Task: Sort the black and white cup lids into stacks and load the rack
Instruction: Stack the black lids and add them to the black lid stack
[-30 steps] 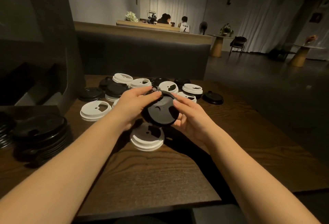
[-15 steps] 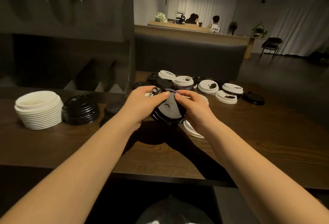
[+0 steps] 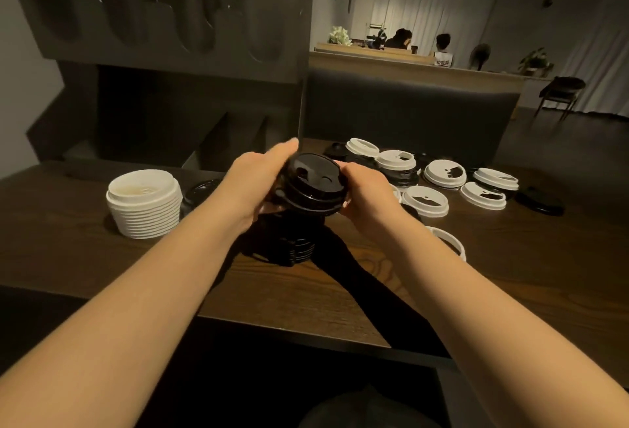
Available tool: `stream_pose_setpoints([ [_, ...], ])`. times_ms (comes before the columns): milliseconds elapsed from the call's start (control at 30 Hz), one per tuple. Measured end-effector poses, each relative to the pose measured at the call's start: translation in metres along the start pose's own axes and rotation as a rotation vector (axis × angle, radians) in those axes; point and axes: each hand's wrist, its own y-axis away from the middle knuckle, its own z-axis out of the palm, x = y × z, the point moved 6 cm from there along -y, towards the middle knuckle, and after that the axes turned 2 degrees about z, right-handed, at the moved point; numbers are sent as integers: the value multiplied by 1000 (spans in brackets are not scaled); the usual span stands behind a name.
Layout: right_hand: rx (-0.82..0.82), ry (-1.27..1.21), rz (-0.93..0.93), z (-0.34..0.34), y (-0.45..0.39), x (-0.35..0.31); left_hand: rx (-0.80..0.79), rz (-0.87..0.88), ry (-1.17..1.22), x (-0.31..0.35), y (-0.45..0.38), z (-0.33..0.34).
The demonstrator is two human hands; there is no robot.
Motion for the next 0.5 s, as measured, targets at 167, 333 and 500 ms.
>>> stream_pose_setpoints([
  [167,18,60,-50,3,-17,3,97,-31,-275,-10,-13,-15],
  [333,-63,150,-122,10,-10,10,272,9,-605,-13,-16,-29],
  [500,-58,267,-209,16,-3,19,280,112,-781,-10,-13,-27],
])
